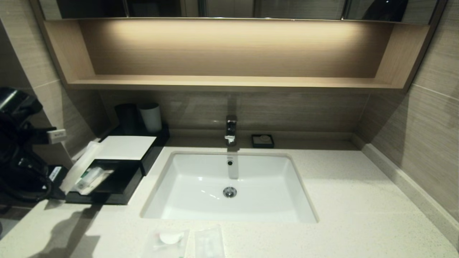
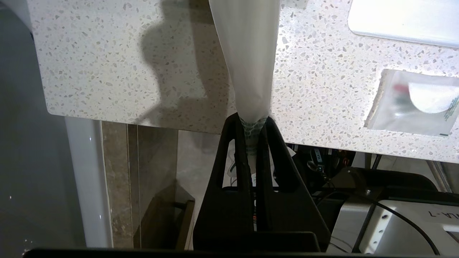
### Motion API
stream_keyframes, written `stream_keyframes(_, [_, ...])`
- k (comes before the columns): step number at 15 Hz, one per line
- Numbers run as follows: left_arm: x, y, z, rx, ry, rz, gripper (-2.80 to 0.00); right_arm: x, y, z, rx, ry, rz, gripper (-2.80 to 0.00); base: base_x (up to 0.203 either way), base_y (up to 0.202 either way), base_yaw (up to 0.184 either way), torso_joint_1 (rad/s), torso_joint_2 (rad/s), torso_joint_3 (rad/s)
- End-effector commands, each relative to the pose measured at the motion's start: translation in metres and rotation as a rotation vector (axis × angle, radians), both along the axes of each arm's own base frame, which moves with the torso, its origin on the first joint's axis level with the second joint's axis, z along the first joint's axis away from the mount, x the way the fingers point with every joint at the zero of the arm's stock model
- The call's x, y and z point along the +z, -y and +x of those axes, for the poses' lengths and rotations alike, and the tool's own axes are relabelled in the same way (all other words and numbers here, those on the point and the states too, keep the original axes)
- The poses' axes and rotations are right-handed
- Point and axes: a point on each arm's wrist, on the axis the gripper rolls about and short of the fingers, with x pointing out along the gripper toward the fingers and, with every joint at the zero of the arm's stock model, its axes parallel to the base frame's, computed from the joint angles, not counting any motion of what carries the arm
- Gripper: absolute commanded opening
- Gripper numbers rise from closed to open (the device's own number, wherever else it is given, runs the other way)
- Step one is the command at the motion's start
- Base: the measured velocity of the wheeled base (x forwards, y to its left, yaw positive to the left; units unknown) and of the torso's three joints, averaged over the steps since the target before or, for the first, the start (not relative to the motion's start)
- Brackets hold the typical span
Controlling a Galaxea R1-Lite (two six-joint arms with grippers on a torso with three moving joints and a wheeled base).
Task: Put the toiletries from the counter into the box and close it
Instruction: Place the bathroom toiletry into the drawer
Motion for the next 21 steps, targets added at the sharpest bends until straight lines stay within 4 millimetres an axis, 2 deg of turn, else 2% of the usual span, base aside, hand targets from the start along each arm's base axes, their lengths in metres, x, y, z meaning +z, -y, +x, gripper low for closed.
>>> stream_keyframes(1, [-0.004, -0.01, 0.013, 0.029, -0.037, -0.006, -2.8, 0.0, 0.0, 0.0, 0.0, -0.001, 0.001, -2.8, 0.0, 0.0, 0.0, 0.0, 0.0, 0.0])
stream_keyframes(5, [-0.013, -0.026, 0.03, 0.071, -0.124, -0.025, -2.8, 0.0, 0.0, 0.0, 0.0, -0.001, 0.001, -2.8, 0.0, 0.0, 0.0, 0.0, 0.0, 0.0])
stream_keyframes(12, [-0.016, -0.039, 0.04, 0.096, -0.19, -0.04, -2.8, 0.0, 0.0, 0.0, 0.0, -0.001, 0.0, -2.8, 0.0, 0.0, 0.0, 0.0, 0.0, 0.0])
stream_keyframes(21, [-0.001, -0.062, 0.032, 0.055, -0.282, -0.049, -2.8, 0.0, 0.0, 0.0, 0.0, -0.001, 0.001, -2.8, 0.0, 0.0, 0.0, 0.0, 0.0, 0.0])
